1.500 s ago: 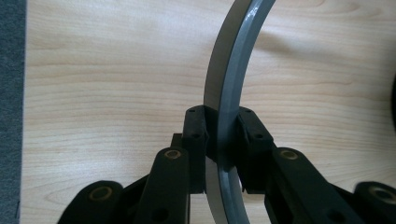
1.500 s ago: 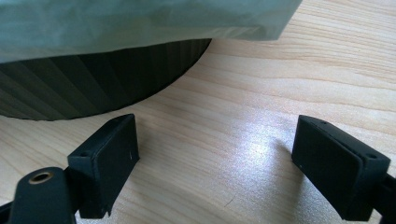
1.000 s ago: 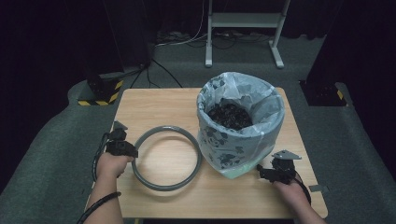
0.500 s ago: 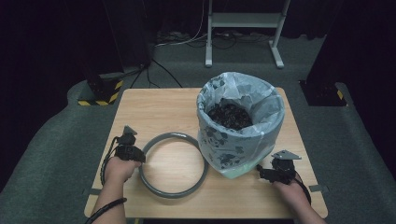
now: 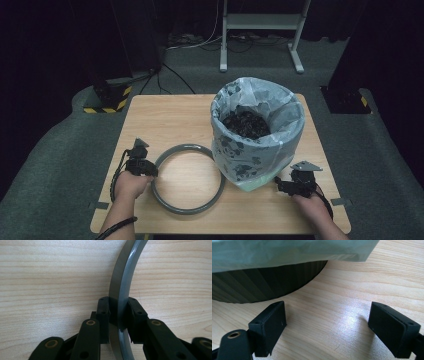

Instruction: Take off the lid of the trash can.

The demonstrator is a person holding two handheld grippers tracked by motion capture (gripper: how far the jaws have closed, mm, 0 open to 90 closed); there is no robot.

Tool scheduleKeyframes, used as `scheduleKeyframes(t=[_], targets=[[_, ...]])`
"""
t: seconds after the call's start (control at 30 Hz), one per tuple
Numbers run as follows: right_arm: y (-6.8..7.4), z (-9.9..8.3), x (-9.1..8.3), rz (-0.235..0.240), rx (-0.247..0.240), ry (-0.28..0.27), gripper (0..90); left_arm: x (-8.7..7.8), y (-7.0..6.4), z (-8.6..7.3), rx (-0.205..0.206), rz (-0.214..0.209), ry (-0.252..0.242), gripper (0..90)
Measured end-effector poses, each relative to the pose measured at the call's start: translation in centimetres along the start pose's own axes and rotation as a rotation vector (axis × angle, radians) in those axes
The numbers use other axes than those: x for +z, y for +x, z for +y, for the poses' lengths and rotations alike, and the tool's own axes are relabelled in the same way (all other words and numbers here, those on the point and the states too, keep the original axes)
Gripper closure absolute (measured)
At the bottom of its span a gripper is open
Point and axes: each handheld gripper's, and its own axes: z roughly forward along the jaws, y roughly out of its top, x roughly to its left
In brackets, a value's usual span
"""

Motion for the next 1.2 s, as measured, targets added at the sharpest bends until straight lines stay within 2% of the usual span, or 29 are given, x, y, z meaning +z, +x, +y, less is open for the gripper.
scheduleKeyframes(t=[0.23, 0.4, 0.5, 0.6, 0.67, 0.73, 0.77, 0.8, 0.83, 0.87, 0.97, 1.07, 1.1, 1.13, 1.2], targets=[[0.0, 0.0, 0.0, 0.0, -0.001, -0.001, 14.3, 0.8, -0.3, -0.2, 0.016, 0.036, 0.01, 73.5], [0.0, 0.0, 0.0, 0.0, -0.001, 0.0, 14.3, 0.9, -0.3, -0.2, 0.009, 0.04, 0.012, 71.7], [0.0, 0.0, 0.0, 0.002, -0.002, -0.001, 14.2, 1.0, -0.2, -0.2, -0.015, 0.027, 0.008, 64.6], [0.0, 0.0, 0.0, 0.002, -0.002, 0.0, 14.2, 0.8, -0.1, -0.2, -0.005, 0.037, 0.007, 61.7], [0.0, 0.0, 0.0, 0.003, -0.001, 0.001, 14.2, 0.8, 0.0, -0.1, -0.015, 0.04, 0.005, 59.3], [0.0, 0.0, 0.0, 0.003, -0.002, 0.001, 14.2, 0.5, -0.2, 0.0, -0.012, 0.043, -0.022, 56.0], [0.0, 0.0, 0.0, 0.003, -0.001, 0.0, 14.2, 0.4, -0.3, 0.0, -0.001, 0.056, -0.031, 54.4], [0.0, 0.0, 0.0, 0.003, -0.002, 0.001, 14.2, 0.2, -0.9, 0.2, 0.05, 0.104, -0.04, 53.1], [0.0, 0.0, 0.0, 0.003, 0.003, 0.001, 14.2, 0.2, -0.9, 0.2, 0.05, 0.104, -0.04, 50.9], [0.1, 0.0, 0.0, 0.001, 0.004, 0.001, 14.2, 0.2, -1.2, 0.2, 0.074, 0.103, -0.063, 48.5], [0.0, 0.0, 0.0, 0.001, -0.001, 0.0, 14.2, 0.2, -2.0, 0.3, 0.104, 0.101, -0.1, 45.2], [0.0, -0.1, -0.1, -0.013, -0.003, -0.004, 14.4, 0.1, -3.3, 0.3, 0.161, 0.081, -0.157, 39.9], [0.0, -0.1, -0.1, -0.012, -0.002, -0.005, 14.5, 0.2, -4.1, 0.3, 0.185, 0.049, -0.195, 39.0], [0.0, -0.1, -0.1, -0.012, -0.002, -0.005, 14.5, 0.2, -4.1, 0.3, 0.185, 0.049, -0.195, 38.1], [-0.1, -0.2, -0.2, -0.006, -0.008, -0.003, 14.5, 0.4, -5.0, 0.2, 0.205, 0.011, -0.241, 37.6]])
